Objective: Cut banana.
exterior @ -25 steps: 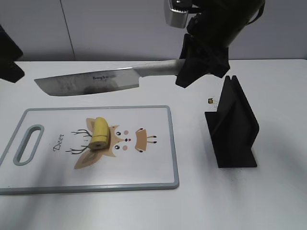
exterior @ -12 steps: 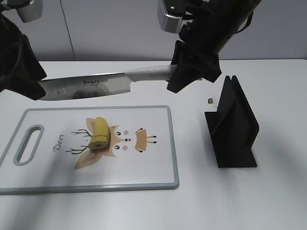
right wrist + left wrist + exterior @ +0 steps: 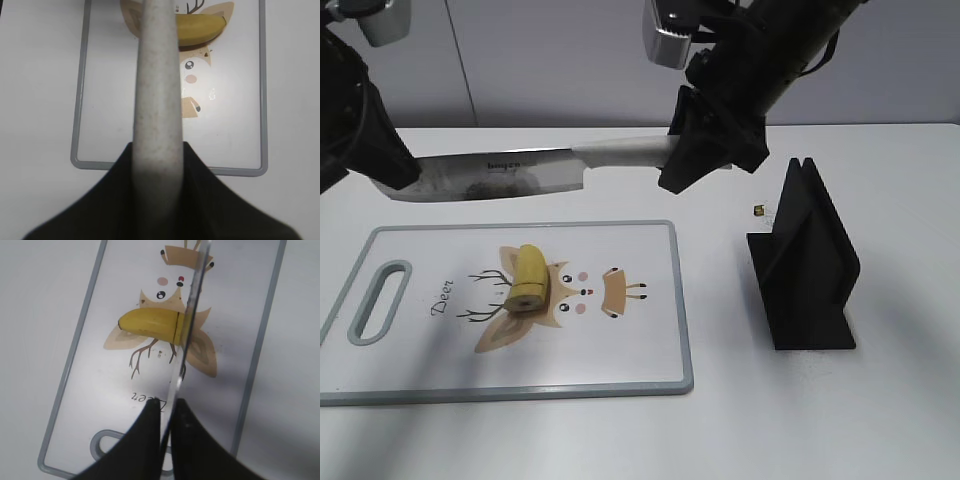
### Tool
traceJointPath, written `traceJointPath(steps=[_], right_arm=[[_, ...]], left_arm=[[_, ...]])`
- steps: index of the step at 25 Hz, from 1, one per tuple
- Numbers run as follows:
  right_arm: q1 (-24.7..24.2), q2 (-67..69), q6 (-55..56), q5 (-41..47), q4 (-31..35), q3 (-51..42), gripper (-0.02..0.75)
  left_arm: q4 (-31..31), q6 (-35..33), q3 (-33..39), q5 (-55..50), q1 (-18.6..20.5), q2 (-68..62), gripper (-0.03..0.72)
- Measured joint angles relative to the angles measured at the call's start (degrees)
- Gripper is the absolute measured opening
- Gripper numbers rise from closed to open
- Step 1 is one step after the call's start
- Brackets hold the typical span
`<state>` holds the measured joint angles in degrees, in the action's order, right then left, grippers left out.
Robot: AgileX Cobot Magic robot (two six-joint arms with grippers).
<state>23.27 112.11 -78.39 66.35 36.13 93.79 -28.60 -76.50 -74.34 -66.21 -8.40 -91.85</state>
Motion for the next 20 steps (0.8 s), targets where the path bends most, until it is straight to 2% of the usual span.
traceJointPath(steps=[3,6,10,17,20], right_arm=[[0.0,0.0,0.22,-0.64,0.39,0.0,0.163],[0.0,0.0,2.46,-1.46,0.22,0.0,0.163],[0.14,0.63,5.18,-2.91,-3.13,0.0,0.163],[0.18,2.42,6.02,-3.21,-6.9,0.0,0.169],[0.18,3.65,6.02,-3.21,-7.41,0.0,0.17]], left_arm=[[0.68,-0.54,0.0,-0.06,-0.07,-0.06,0.004],[0.94,-0.91,0.0,0.44,-0.07,-0.89,0.0],[1.14,0.91,0.01,3.07,-0.41,-1.98,0.0],[4.97,3.19,3.74,10.5,-4.58,-2.35,0.0],[5.42,3.67,6.05,13.67,-5.21,-2.42,0.0]])
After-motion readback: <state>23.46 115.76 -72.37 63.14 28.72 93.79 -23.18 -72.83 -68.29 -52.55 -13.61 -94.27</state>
